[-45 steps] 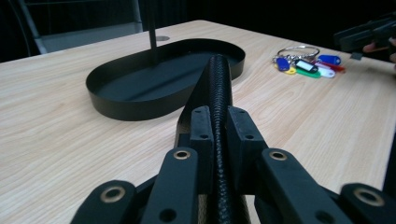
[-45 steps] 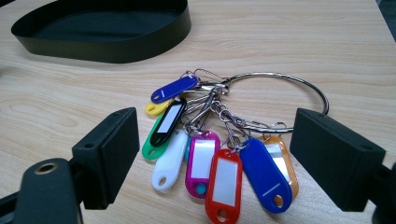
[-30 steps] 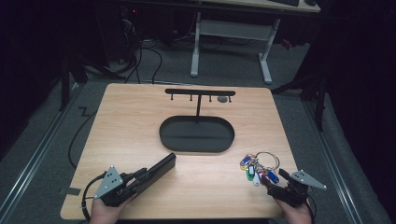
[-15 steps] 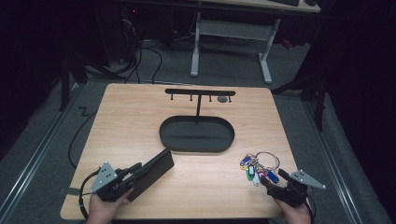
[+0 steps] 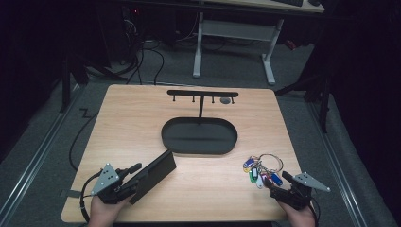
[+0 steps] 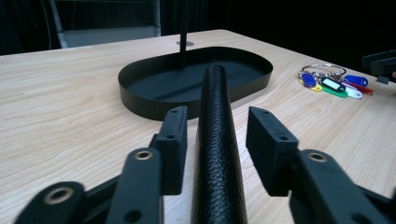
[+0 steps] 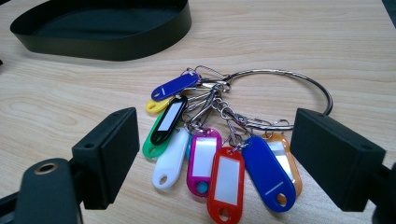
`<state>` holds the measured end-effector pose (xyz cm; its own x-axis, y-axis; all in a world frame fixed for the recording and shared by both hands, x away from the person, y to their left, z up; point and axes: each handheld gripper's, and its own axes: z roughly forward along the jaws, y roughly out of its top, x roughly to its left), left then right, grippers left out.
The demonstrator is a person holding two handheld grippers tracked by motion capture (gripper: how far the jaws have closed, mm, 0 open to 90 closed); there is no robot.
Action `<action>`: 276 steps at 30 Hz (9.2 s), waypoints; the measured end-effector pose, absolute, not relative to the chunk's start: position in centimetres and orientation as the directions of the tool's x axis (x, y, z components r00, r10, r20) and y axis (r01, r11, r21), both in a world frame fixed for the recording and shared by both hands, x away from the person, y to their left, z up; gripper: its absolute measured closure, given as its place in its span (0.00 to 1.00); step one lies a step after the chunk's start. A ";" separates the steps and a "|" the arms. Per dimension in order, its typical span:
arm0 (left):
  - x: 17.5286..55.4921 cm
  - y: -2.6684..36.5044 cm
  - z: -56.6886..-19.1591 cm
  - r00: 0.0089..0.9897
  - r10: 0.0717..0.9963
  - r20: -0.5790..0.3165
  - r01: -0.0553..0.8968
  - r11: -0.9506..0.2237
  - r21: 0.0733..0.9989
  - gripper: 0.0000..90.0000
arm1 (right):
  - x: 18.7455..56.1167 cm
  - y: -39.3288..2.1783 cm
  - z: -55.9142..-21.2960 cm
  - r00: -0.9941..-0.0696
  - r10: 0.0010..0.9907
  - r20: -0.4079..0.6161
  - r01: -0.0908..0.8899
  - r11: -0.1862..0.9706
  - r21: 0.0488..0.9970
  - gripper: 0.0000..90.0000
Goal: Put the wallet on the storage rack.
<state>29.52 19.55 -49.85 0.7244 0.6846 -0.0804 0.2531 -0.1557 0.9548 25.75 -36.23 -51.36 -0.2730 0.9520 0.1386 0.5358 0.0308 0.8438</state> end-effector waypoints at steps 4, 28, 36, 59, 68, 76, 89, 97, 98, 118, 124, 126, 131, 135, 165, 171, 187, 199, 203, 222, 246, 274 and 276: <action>29.4 19.5 -49.9 0.728 0.682 -0.070 0.250 -0.170 0.953 0.61 | 25.7 -36.3 -51.3 -0.273 0.952 0.138 0.534 0.031 0.845 0.17; 28.7 19.0 -50.3 0.729 0.684 0.041 0.237 -0.307 0.922 0.69 | 25.6 -36.3 -51.2 -0.274 0.952 0.138 0.532 0.031 0.846 0.17; 28.7 19.1 -50.3 0.745 0.667 0.014 0.249 -0.297 0.922 0.80 | 25.7 -36.3 -51.3 -0.275 0.951 0.143 0.536 0.028 0.844 0.17; 28.4 18.9 -49.8 0.748 0.664 0.003 0.230 -0.264 0.937 0.82 | 25.7 -36.3 -51.5 -0.267 0.950 0.163 0.542 0.008 0.840 0.17; 28.3 18.9 -49.4 0.740 0.672 -0.002 0.219 -0.238 0.946 0.82 | 25.8 -36.3 -51.5 -0.266 0.951 0.158 0.542 0.012 0.840 0.17; 28.5 18.3 -48.8 0.735 0.678 -0.001 0.219 -0.236 0.947 0.82 | 25.7 -36.3 -51.5 -0.273 0.949 0.155 0.538 0.017 0.842 0.17; 32.5 15.2 -45.9 0.748 0.664 0.012 0.194 -0.235 0.953 0.83 | 25.0 -36.8 -51.0 -0.278 0.948 0.153 0.515 0.012 0.857 0.17; 35.4 12.7 -44.7 0.759 0.651 0.025 0.186 -0.253 0.949 0.83 | 24.7 -37.0 -50.8 -0.274 0.948 0.161 0.509 0.001 0.861 0.18; 35.7 12.5 -44.6 0.759 0.650 0.023 0.185 -0.250 0.950 0.83 | 24.7 -37.0 -50.8 -0.274 0.948 0.160 0.508 0.001 0.862 0.18; 41.5 8.5 -44.9 0.770 0.637 0.017 0.212 -0.281 0.936 0.83 | 24.7 -37.2 -50.8 -0.274 0.948 0.161 0.502 -0.002 0.865 0.18; 42.0 7.8 -44.5 0.775 0.630 0.046 0.199 -0.312 0.929 0.83 | 24.6 -37.3 -50.8 -0.266 0.949 0.169 0.506 -0.012 0.863 0.18; 42.1 7.7 -44.5 0.775 0.630 0.052 0.189 -0.311 0.932 0.83 | 24.6 -37.3 -50.8 -0.267 0.949 0.166 0.505 -0.009 0.863 0.18; 42.8 6.8 -44.9 0.781 0.614 0.113 0.160 -0.372 0.914 0.83 | 24.5 -37.3 -50.8 -0.268 0.949 0.163 0.503 -0.007 0.865 0.18; 43.4 5.4 -45.4 0.793 0.561 0.238 0.068 -0.470 0.880 0.83 | 24.6 -37.4 -50.9 -0.267 0.950 0.165 0.507 -0.007 0.862 0.18; 47.0 1.2 -47.7 0.834 0.323 0.447 -0.158 -0.636 0.755 0.83 | 24.3 -37.7 -51.5 -0.224 0.956 0.192 0.530 -0.046 0.846 0.18; 46.7 2.0 -48.4 0.850 0.292 0.439 -0.135 -0.685 0.716 0.83 | 24.2 -37.4 -51.4 -0.232 0.956 0.180 0.526 -0.033 0.850 0.18; 44.5 1.1 -49.3 0.871 0.219 0.440 -0.133 -0.756 0.641 0.76 | 24.4 -37.1 -51.7 -0.231 0.954 0.193 0.539 -0.040 0.842 0.18; 45.3 2.7 -50.0 0.870 0.241 0.430 -0.084 -0.787 0.612 0.72 | 24.3 -36.8 -51.4 -0.236 0.955 0.179 0.528 -0.029 0.849 0.18; 45.9 2.0 -50.0 0.869 0.245 0.429 -0.078 -0.790 0.608 0.72 | 24.4 -37.0 -51.4 -0.233 0.955 0.184 0.530 -0.034 0.847 0.18; 44.0 4.0 -48.5 0.870 0.433 0.235 0.109 -0.634 0.766 0.46 | 24.4 -36.9 -51.2 -0.250 0.954 0.168 0.521 -0.014 0.853 0.19; 36.6 10.8 -49.7 0.765 0.643 0.024 0.302 -0.392 0.869 0.39 | 24.4 -36.6 -51.1 -0.280 0.947 0.159 0.523 0.012 0.852 0.19; 30.0 18.3 -52.0 0.692 0.719 -0.058 0.422 -0.338 0.841 0.27 | 24.7 -35.0 -50.4 -0.350 0.929 0.118 0.541 0.098 0.835 0.19; 30.0 18.2 -51.9 0.705 0.708 -0.052 0.410 -0.346 0.844 0.27 | 24.8 -34.7 -50.4 -0.350 0.929 0.120 0.558 0.104 0.823 0.22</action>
